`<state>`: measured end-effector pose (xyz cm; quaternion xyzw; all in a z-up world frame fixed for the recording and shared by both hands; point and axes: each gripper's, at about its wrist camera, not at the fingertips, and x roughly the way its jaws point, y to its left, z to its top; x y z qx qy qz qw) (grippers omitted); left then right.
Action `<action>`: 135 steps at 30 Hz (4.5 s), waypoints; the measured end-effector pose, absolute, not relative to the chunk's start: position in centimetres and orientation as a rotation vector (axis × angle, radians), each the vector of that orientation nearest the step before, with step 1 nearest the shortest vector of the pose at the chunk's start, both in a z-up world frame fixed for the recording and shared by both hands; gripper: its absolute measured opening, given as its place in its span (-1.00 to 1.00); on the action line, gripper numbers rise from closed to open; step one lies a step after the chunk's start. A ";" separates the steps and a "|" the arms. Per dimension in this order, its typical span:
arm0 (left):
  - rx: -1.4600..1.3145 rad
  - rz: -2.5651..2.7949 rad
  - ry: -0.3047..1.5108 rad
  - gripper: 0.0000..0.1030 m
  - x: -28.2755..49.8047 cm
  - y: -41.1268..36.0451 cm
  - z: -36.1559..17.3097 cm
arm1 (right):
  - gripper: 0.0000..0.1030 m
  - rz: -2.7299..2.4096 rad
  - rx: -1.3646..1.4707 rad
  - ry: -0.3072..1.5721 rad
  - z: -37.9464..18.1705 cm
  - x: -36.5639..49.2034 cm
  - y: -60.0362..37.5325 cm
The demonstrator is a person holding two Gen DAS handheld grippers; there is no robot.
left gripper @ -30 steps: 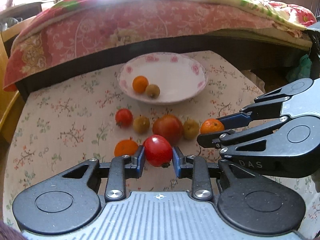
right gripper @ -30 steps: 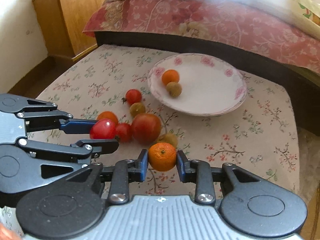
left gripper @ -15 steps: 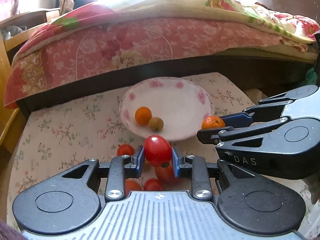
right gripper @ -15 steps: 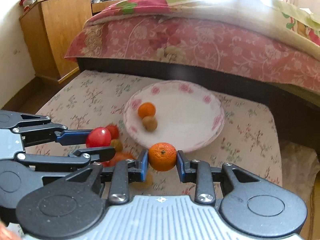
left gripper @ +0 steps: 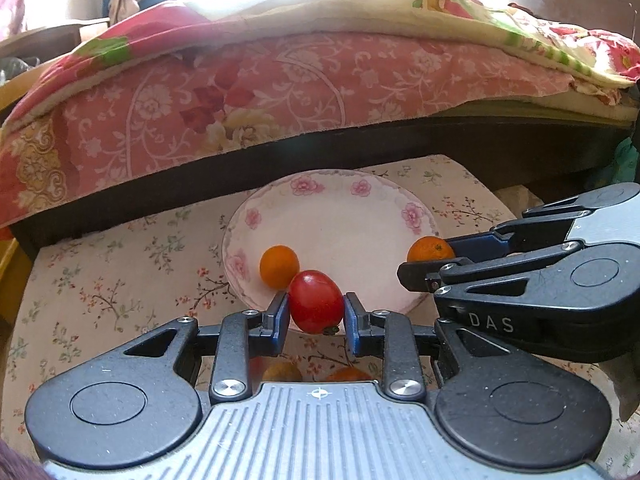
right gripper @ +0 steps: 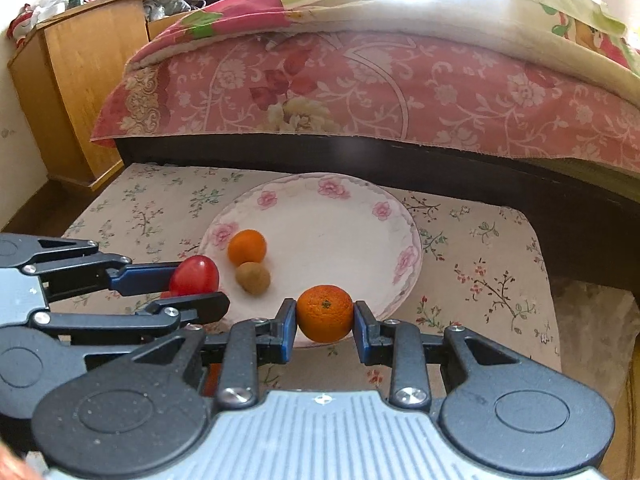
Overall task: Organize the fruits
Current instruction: 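Carry tomato and tangerine over the white plate and open both grippers, then move left gripper toward a large orange while right gripper approaches a yellow-brown fruit, then close left gripper on the large orange while right gripper closes on the yellow-brown fruit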
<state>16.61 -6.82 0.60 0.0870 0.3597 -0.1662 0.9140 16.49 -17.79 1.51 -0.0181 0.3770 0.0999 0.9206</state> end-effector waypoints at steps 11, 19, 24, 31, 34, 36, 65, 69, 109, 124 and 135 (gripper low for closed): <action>0.176 -0.346 0.766 -0.30 18.0 -6.9 -0.6 | -0.34 0.210 -0.063 0.787 0.4 18.1 -17.6; 0.171 -0.341 0.767 -0.25 18.5 -7.0 -1.0 | -0.32 0.195 -0.067 0.781 0.4 18.3 -17.7; 0.168 -0.339 0.760 -0.10 18.3 -7.0 -0.8 | -0.26 0.182 -0.049 0.762 0.9 18.2 -18.1; 0.164 -0.336 0.731 0.01 17.6 -6.9 0.2 | -0.18 0.175 -0.031 0.736 1.8 17.7 -18.5; 0.159 -0.329 0.720 0.02 17.2 -6.8 0.8 | -0.18 0.182 -0.027 0.729 2.0 17.3 -18.6; 0.152 -0.329 0.719 0.04 17.0 -6.7 1.2 | -0.18 0.188 -0.027 0.728 2.2 17.1 -18.5; 0.202 -0.363 0.818 0.21 11.1 -3.0 -0.3 | -0.18 0.408 -0.108 0.870 -0.1 11.8 -16.1; 0.213 -0.372 0.830 0.21 10.9 -2.7 -0.8 | -0.18 0.436 -0.142 0.890 -0.9 11.9 -15.4; 0.327 -0.439 0.872 -0.16 11.6 -2.2 -3.3 | -0.36 0.453 -0.208 0.902 -2.3 12.3 -14.6; 0.389 -0.492 0.875 0.01 9.6 -2.8 -3.2 | -0.33 0.507 -0.257 0.931 -2.5 10.8 -14.4; 0.395 -0.491 0.869 0.24 9.4 -2.9 -3.2 | -0.04 0.491 -0.235 0.924 -2.4 10.8 -15.0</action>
